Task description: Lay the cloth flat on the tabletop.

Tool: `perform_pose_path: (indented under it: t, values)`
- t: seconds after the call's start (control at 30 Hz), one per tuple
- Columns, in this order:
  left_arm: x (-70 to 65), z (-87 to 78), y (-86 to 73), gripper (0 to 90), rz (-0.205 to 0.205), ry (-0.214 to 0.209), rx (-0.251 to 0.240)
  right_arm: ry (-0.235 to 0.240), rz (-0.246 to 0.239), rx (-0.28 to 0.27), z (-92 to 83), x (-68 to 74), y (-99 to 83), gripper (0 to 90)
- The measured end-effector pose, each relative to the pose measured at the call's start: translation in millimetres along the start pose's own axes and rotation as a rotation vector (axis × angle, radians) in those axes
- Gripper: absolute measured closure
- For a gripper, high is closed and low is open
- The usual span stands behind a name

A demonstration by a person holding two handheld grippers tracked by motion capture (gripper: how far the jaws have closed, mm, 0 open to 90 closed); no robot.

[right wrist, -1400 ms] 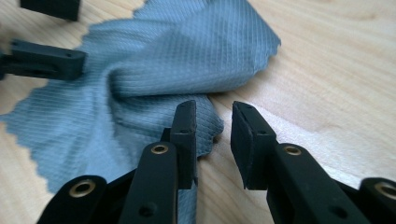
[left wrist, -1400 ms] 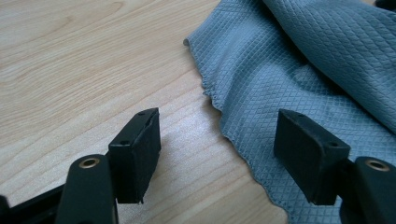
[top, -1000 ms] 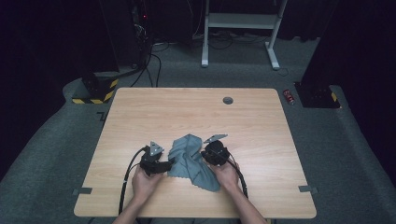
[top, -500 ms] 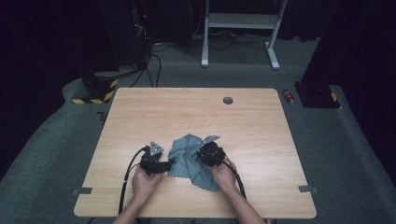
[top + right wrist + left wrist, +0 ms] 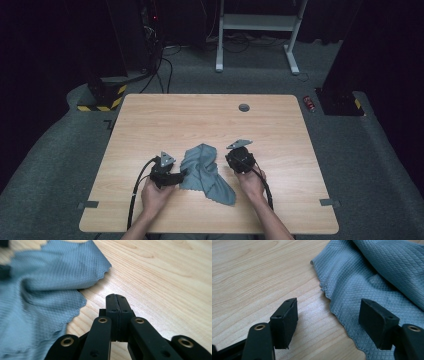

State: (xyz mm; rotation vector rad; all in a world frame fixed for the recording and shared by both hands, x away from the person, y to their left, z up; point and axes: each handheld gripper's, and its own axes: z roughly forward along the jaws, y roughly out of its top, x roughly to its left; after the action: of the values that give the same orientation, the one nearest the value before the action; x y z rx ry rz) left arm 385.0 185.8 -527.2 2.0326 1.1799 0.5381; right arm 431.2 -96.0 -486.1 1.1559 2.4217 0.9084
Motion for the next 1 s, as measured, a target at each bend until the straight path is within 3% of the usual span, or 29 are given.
perform_pose_path:
  t: [0.17,0.33,0.43,0.53,0.73,1.0]
  values:
    - [0.0,0.0,0.0,32.0,0.0,0.0,0.0,0.034,-0.035,0.01,13.8,15.4,-2.9,81.3]
    - [0.0,0.0,0.0,32.0,0.0,0.0,0.0,0.06,-0.036,0.004,28.1,30.0,1.9,75.4]
    - [0.0,0.0,0.0,32.0,0.0,0.0,0.0,0.044,-0.073,0.027,35.3,35.4,3.7,78.1]
    - [0.0,0.0,0.0,32.0,0.0,0.0,0.0,0.047,-0.078,0.034,35.2,36.5,3.9,87.9]
    - [0.0,0.0,0.0,32.0,0.0,0.0,0.0,0.024,-0.107,0.054,33.2,33.5,4.9,89.7]
    - [0.0,0.0,0.0,32.0,0.0,0.0,-0.001,-0.061,-0.066,0.019,9.6,6.3,7.2,89.8]
